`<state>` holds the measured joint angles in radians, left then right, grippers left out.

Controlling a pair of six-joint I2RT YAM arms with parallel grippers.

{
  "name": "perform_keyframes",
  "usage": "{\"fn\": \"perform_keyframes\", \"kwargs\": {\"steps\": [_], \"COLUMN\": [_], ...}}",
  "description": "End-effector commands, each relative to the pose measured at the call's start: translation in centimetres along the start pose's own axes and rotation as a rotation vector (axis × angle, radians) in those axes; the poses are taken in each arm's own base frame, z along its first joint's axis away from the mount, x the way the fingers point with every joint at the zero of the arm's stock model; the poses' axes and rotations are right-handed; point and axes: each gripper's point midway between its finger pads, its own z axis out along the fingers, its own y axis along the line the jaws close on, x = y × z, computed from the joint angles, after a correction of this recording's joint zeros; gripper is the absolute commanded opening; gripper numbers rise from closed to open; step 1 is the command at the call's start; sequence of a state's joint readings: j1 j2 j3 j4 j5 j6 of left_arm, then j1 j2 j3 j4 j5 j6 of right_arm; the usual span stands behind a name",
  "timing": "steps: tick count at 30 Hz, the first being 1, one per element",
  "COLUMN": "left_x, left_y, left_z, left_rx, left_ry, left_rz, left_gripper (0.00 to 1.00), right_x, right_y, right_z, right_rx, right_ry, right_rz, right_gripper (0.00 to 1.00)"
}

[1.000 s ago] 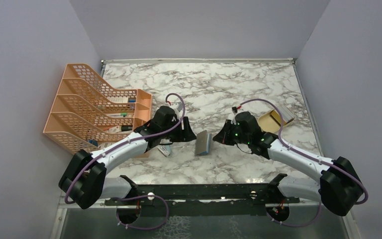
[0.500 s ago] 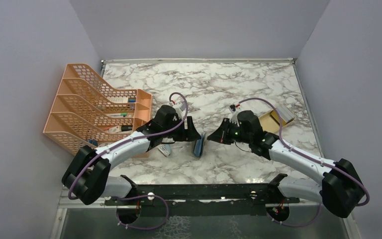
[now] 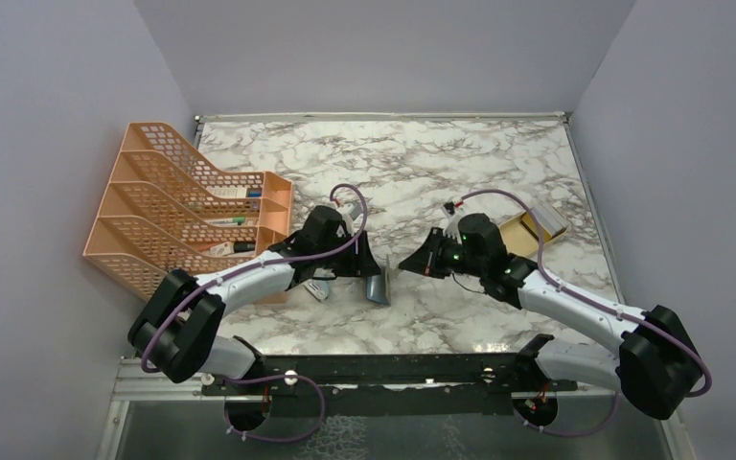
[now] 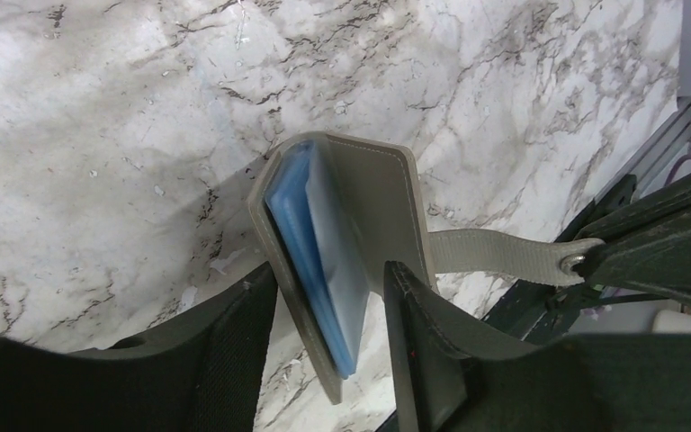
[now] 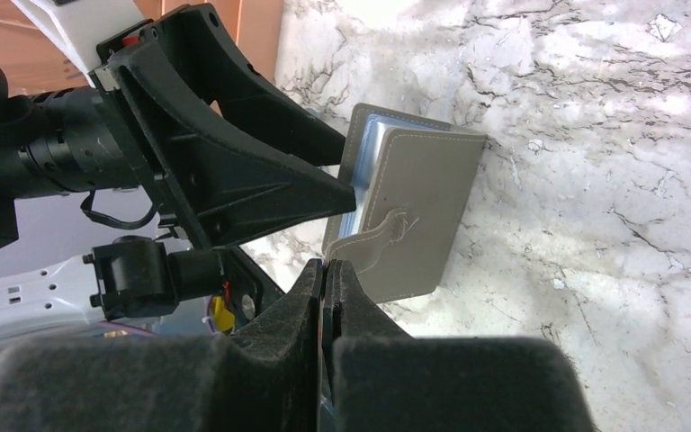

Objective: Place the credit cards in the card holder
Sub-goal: Open the card holder at the center of the board.

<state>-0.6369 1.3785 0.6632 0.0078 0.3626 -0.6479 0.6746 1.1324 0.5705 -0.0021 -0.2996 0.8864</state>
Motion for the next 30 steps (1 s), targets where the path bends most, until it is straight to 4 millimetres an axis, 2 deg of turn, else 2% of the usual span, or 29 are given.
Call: {"fn": "perform_keyframes", "kwargs": {"steps": [1,7,12,14,17,19,22,25,30], "left_x": [0.3,0.3,0.4,0.3,0.2,0.1,-0.6,-1.4,-3.2], "left_y": [0.5,0.4,0.3,-0.1,-0.6,-0.5,-0.4,-0.5,-0.5], "left_z": [0.3,0.5,0.6,0.5,0.3,0.1,-0.5,-1.4,-2.5], "left_rx": [0.001,0.013,0.02,0.04,0.061,0.04,0.003,-0.047,-0.11], "left_ry": [-0.003,-0.001,-0.002,-0.008,-0.012,-0.013,-0.023,-0.036,-0.081], "left_rz": [0.013,0.01,0.005,0.005,-0.001,-0.013,-0.017,-0.024,-0.025], "left_gripper": [0.45,0.35,0.26,0.19,0.0,0.0,0.0,0.0,0.0], "right_x": [0.4,1.3,1.7,1.8,1.7,1.3,0.9,1.5,0.4], "right_y": [-2.0,-4.0,-4.5,-4.9,-6.1,-6.6,-5.6,-2.8,0.9], "right_z": [-0.2,-0.6,-0.6,-0.6,-0.6,-0.9,-1.6,-1.9,-2.1], "right_rx": [0.074,0.136,0.149,0.163,0.22,0.27,0.287,0.181,0.07], "right_ry": [-0.014,-0.009,-0.003,-0.004,-0.009,-0.009,0.034,0.104,0.104], "right_rz": [-0.01,-0.018,-0.019,-0.027,-0.046,-0.057,-0.086,-0.071,-0.065], "right_gripper": [0.01,0.01,0.01,0.01,0.04,0.11,0.22,0.31,0.36]}}
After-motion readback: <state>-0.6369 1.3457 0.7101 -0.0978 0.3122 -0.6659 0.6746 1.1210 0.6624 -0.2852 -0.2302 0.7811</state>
